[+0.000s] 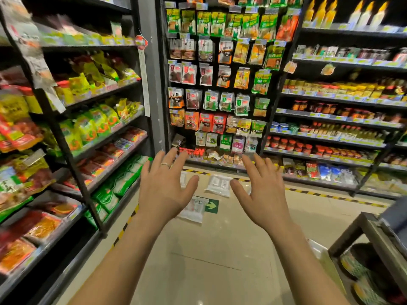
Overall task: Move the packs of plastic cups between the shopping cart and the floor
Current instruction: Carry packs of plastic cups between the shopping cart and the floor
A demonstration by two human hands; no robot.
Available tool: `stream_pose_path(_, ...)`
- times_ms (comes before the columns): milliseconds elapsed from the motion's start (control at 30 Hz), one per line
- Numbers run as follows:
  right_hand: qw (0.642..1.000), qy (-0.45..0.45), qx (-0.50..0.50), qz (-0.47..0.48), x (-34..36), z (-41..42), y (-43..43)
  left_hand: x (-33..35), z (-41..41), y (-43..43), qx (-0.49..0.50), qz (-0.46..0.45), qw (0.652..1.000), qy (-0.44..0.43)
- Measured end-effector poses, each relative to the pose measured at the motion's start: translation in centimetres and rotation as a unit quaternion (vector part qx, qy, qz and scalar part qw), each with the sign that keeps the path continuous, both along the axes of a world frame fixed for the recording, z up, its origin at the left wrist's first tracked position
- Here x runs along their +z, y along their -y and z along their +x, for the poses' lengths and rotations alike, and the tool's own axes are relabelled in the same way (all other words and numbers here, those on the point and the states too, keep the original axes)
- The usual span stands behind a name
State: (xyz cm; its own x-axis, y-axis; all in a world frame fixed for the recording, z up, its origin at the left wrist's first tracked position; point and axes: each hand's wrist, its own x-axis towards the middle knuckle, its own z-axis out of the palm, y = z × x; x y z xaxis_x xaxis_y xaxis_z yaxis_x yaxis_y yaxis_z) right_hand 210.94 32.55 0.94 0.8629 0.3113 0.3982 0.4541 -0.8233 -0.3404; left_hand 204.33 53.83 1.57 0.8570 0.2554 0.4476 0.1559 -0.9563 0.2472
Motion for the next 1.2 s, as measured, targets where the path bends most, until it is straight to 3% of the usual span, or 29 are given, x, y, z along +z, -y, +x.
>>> stream_pose_path(533,1.000,-0.017,0.006,0.018,-4.2,19.5,-9.8,-2.4,19.6,-9.3,-0.010,0.015,0.999,-0.046)
stream_pose_path(967,0.997,-0.071,0.010,0.018,-9.5,44.3,-14.1,-7.9,44.5,-12.0,-0.034,0.008,0.993,-0.116)
stream_pose_path(1200,0.995,-0.096,0.010,0.010,-12.5,53.8,-16.0,-11.7,53.6,-14.2,-0.029,0.011,0.989,-0.143)
